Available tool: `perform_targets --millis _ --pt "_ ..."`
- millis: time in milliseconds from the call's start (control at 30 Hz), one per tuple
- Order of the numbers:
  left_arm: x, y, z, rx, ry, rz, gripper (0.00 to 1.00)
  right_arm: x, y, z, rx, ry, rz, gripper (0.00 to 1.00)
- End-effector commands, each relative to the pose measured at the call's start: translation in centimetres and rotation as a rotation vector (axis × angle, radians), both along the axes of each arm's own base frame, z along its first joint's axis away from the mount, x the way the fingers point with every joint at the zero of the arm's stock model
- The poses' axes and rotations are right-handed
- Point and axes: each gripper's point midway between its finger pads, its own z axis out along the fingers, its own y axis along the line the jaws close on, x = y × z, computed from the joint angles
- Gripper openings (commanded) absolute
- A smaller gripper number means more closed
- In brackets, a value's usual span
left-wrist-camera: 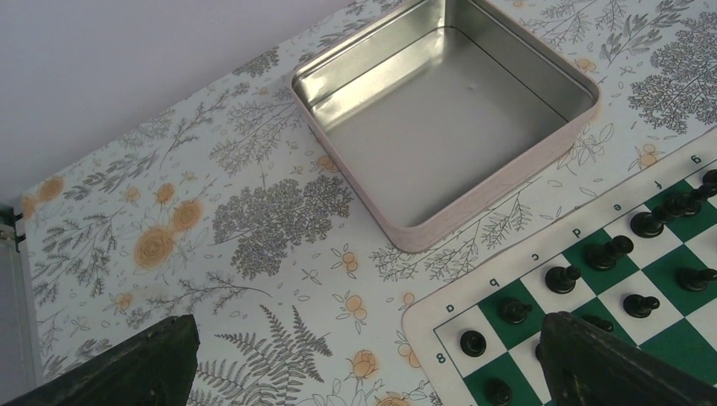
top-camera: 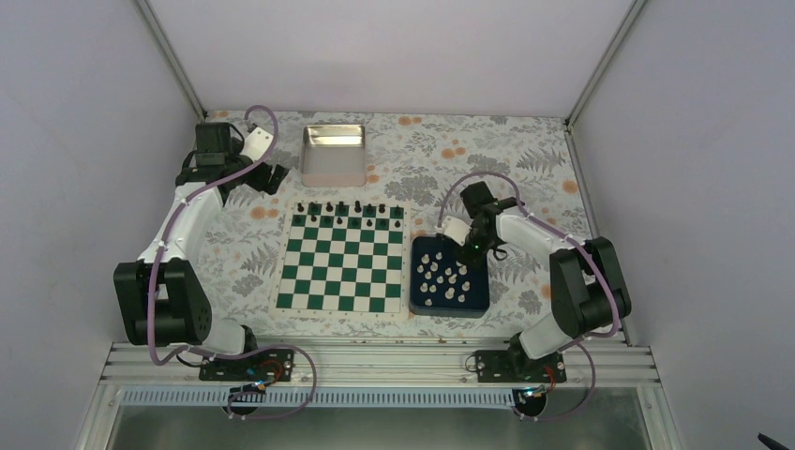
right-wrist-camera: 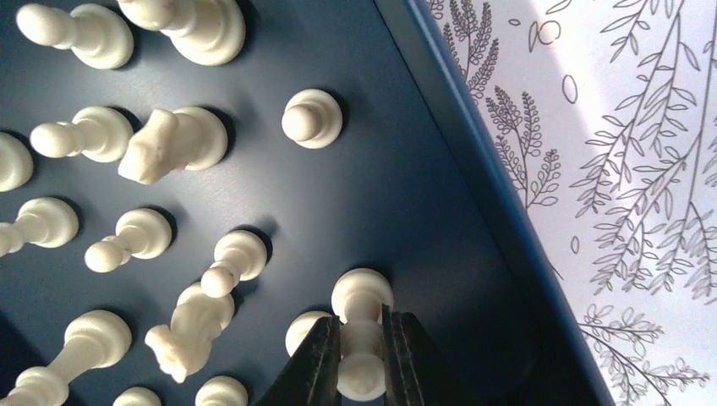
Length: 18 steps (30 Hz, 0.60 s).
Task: Set up the chess pieces on the board
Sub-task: Pick up the chess piece from the storage box, then place the chess piece on the chessboard.
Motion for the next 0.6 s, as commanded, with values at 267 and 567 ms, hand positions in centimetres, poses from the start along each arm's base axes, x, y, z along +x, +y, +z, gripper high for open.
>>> perform_targets --millis 267,567 --pt "-0.4 -0.2 3.4 -0.003 -0.072 -0.029 1.00 0.7 3.6 8.4 0.008 -0.086 0.093 0.05" --pt "-1.9 2.8 6.2 0.060 -0.146 0.031 1.00 2.6 14.3 14.3 0.065 -0.176 0.322 0.05"
